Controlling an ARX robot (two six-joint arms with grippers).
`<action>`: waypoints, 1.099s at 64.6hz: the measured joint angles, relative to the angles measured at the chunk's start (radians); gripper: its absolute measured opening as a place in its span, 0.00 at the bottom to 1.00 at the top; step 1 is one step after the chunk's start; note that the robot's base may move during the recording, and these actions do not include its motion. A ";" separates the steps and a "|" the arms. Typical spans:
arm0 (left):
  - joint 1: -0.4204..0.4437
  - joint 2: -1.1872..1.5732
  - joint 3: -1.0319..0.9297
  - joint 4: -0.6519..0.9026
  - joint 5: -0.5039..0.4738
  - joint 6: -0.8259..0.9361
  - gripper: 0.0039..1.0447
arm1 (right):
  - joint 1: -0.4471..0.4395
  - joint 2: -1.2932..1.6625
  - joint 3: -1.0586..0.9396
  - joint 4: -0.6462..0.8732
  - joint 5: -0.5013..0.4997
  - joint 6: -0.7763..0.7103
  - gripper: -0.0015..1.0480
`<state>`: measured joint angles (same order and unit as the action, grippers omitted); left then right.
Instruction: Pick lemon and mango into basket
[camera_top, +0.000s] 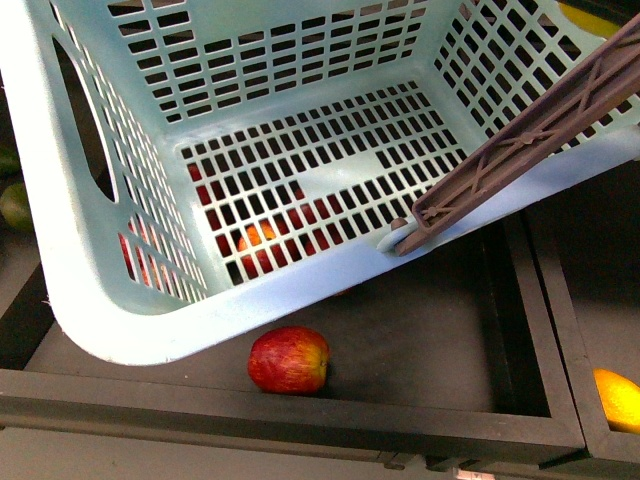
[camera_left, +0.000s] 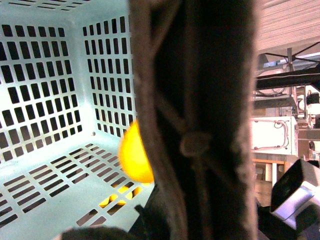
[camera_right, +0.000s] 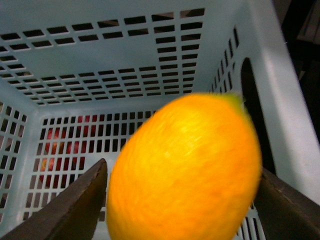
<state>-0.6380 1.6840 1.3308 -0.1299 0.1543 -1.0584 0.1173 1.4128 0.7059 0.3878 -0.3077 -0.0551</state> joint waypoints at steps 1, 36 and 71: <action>0.000 0.000 0.000 0.000 0.000 0.000 0.04 | -0.004 -0.004 0.000 0.002 0.005 0.002 0.93; 0.000 0.000 -0.003 0.000 0.000 0.004 0.04 | -0.118 -0.306 -0.406 0.409 0.304 0.058 0.27; 0.000 0.000 -0.003 0.000 0.000 0.004 0.04 | -0.119 -0.620 -0.617 0.305 0.306 0.057 0.03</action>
<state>-0.6380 1.6836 1.3281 -0.1299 0.1547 -1.0546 -0.0013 0.7933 0.0887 0.6930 -0.0021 0.0017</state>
